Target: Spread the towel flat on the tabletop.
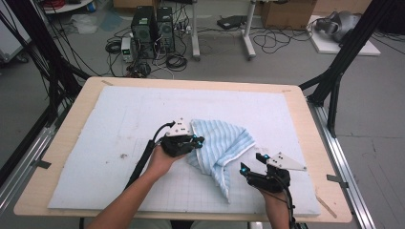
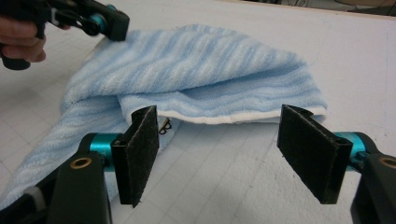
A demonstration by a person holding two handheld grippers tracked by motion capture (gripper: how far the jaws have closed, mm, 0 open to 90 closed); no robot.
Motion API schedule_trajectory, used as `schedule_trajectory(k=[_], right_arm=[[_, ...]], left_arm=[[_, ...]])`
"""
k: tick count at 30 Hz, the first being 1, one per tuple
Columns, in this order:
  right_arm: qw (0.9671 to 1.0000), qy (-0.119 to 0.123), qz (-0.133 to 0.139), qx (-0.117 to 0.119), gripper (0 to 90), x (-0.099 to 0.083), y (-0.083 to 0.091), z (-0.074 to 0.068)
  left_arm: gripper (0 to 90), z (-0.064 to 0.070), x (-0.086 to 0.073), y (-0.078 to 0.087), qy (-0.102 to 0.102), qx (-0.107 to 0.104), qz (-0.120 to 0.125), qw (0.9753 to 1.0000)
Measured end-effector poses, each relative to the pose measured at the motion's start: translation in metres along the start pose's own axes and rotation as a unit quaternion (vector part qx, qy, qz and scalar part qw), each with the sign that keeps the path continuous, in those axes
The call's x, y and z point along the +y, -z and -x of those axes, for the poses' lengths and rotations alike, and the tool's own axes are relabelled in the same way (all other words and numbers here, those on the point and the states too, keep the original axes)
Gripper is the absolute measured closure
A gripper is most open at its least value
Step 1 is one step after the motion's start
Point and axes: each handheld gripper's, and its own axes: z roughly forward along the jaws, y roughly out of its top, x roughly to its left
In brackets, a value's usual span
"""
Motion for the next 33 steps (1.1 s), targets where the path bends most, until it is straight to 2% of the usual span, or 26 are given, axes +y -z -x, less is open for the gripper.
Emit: schedule_trajectory(k=[2, 5, 9, 11, 17, 19, 22, 25, 27, 29, 30, 31, 32, 33], right_arm=[[1.0000, 0.000, 0.000, 0.001, 29.0, 0.001, -0.001, -0.001], [1.0000, 0.000, 0.000, 0.003, 29.0, 0.002, -0.003, -0.002], [1.0000, -0.007, -0.002, 0.004, 30.8, 0.004, -0.005, -0.003], [0.9999, -0.006, 0.000, 0.010, 33.3, 0.006, -0.008, -0.003], [0.9997, -0.011, -0.003, 0.021, 35.4, 0.017, -0.028, -0.008], [0.9991, -0.020, -0.001, 0.036, 34.9, 0.023, -0.038, -0.010], [0.9966, -0.030, 0.021, 0.074, 32.0, 0.037, -0.053, -0.021], [0.9958, -0.003, 0.014, 0.091, 31.0, 0.048, -0.069, -0.035], [0.9955, 0.019, -0.011, 0.092, 38.9, 0.051, -0.082, -0.042], [0.9935, 0.044, -0.041, 0.097, 59.3, 0.050, -0.092, -0.044], [0.9925, 0.064, -0.053, 0.090, 69.4, 0.048, -0.094, -0.045], [0.9923, 0.073, -0.054, 0.084, 74.7, 0.048, -0.095, -0.044], [0.9926, 0.070, -0.051, 0.085, 82.8, 0.048, -0.093, -0.042], [0.9931, 0.075, -0.046, 0.078, 85.6, 0.048, -0.091, -0.040]], left_arm=[[87.8, -0.003, 0.001, 0.004, 0.001, 0.006, 0.004, 1.0000], [87.8, -0.012, 0.001, 0.012, 0.015, 0.018, 0.016, 0.9996], [87.9, -0.028, 0.000, 0.027, 0.039, 0.037, 0.038, 0.9978], [87.9, -0.034, 0.000, 0.033, 0.044, 0.047, 0.045, 0.9969], [87.9, -0.053, -0.006, 0.049, 0.060, 0.076, 0.047, 0.9942], [87.8, -0.056, -0.008, 0.052, 0.062, 0.082, 0.045, 0.9936], [87.8, -0.060, -0.011, 0.056, 0.067, 0.087, 0.047, 0.9929], [87.8, -0.061, -0.012, 0.057, 0.066, 0.089, 0.049, 0.9926], [87.8, -0.062, -0.013, 0.059, 0.069, 0.092, 0.052, 0.9920], [87.8, -0.064, -0.016, 0.061, 0.073, 0.095, 0.054, 0.9913], [87.8, -0.066, -0.017, 0.063, 0.074, 0.098, 0.052, 0.9911], [87.8, -0.067, -0.019, 0.066, 0.076, 0.101, 0.053, 0.9906], [87.8, -0.069, -0.021, 0.068, 0.079, 0.104, 0.053, 0.9900], [87.8, -0.071, -0.022, 0.070, 0.080, 0.107, 0.055, 0.9895]])
